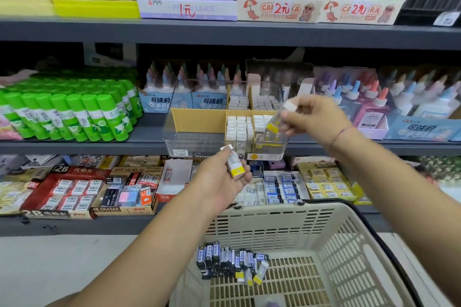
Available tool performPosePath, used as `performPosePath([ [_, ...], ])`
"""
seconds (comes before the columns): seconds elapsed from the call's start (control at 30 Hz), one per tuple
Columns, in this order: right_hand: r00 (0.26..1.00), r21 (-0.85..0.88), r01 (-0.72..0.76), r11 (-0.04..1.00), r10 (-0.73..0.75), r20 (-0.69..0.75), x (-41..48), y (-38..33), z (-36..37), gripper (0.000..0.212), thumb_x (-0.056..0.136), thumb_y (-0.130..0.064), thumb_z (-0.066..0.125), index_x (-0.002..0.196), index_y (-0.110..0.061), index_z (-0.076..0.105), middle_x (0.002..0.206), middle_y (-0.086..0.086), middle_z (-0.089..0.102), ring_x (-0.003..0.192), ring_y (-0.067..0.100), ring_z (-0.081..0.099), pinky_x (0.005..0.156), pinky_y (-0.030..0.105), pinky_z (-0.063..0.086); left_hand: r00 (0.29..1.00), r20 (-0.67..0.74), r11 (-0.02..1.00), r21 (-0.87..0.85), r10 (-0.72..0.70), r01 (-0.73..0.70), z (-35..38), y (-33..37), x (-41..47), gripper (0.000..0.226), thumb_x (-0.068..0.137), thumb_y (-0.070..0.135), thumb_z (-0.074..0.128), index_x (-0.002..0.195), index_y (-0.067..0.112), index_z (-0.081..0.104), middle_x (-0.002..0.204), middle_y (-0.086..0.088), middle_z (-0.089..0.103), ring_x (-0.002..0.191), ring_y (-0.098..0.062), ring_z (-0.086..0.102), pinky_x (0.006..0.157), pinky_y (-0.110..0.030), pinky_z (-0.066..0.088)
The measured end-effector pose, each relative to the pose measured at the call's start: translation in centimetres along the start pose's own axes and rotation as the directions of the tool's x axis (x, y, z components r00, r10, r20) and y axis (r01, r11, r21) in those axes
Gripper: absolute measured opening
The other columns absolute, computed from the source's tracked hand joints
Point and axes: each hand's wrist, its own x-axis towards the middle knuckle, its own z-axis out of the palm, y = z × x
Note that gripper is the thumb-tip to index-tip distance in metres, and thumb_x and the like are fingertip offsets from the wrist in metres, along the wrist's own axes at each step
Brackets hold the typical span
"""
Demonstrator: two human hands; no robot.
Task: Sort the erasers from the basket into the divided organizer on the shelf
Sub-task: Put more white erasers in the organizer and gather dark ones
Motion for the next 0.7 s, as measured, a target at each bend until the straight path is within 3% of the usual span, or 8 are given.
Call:
performPosePath([
  [0.1,0.999,-0.316,0.032,0.948,-0.020,0.041,2.7,-0.4,-1.6,0.011,0.091,-0.001,0.058,0.082,-0.006,0.063,0.071,0.014,0.065,0.051,0.009,0.063,0.059,0.021,0.057,1.000,0.019,1.000,-0.024,-0.017,0.018,0.0,-0.1,0.3,0.022,0.102,0.020,0.043,0.102,0.001,0.053,0.078,-0.013,0.054,0.066,-0.019,0.052,0.047,-0.023,0.054],
  [0.17,0.993,-0.548,0.103,0.830,-0.052,0.106,3.9,0.0,-1.5,0.005,0.088,-0.007,0.064,0.087,-0.004,0.067,0.075,0.011,0.068,0.063,0.015,0.067,0.067,0.028,0.058,0.999,0.036,1.000,-0.019,-0.016,0.017,0.2,-0.2,0.3,0.022,0.101,0.018,0.044,0.098,-0.001,0.054,0.078,-0.014,0.057,0.067,-0.020,0.055,0.048,-0.024,0.055],
  [0.23,0.985,-0.695,0.173,0.698,-0.107,0.137,4.4,0.9,-0.7,0.009,0.083,-0.014,0.071,0.090,-0.010,0.068,0.080,0.004,0.068,0.073,0.017,0.064,0.070,0.027,0.050,0.999,0.045,1.000,-0.007,-0.011,0.011,0.3,-0.2,0.2,0.020,0.100,0.018,0.047,0.097,0.000,0.055,0.077,-0.015,0.060,0.067,-0.021,0.057,0.048,-0.024,0.055],
  [0.33,0.980,-0.709,0.196,0.677,-0.164,0.115,4.7,2.5,0.3,0.015,0.079,-0.019,0.075,0.091,-0.017,0.066,0.081,-0.001,0.065,0.078,0.016,0.061,0.075,0.029,0.050,0.999,0.049,1.000,-0.010,-0.001,0.002,0.4,-0.2,0.1,0.018,0.099,0.018,0.050,0.099,0.001,0.055,0.076,-0.017,0.062,0.065,-0.022,0.059,0.046,-0.024,0.053],
  [0.57,0.943,-0.764,0.300,0.571,-0.299,0.146,5.0,4.6,1.0,0.022,0.073,-0.026,0.080,0.083,-0.016,0.065,0.084,-0.005,0.055,0.084,0.014,0.050,0.087,0.032,0.042,1.000,0.025,1.000,0.014,-0.006,0.006,0.2,-0.4,0.2,0.015,0.098,0.018,0.051,0.096,0.004,0.056,0.077,-0.016,0.061,0.066,-0.023,0.059,0.048,-0.025,0.055],
  [0.7,0.944,-0.786,0.284,0.549,-0.306,0.127,5.1,5.1,1.5,0.026,0.073,-0.029,0.080,0.080,-0.019,0.057,0.087,-0.003,0.055,0.089,0.018,0.050,0.085,0.033,0.040,0.999,0.041,0.999,0.034,0.008,-0.010,0.3,-0.5,0.2,0.014,0.095,0.018,0.056,0.097,0.004,0.056,0.079,-0.016,0.063,0.066,-0.022,0.061,0.051,-0.026,0.057],
])
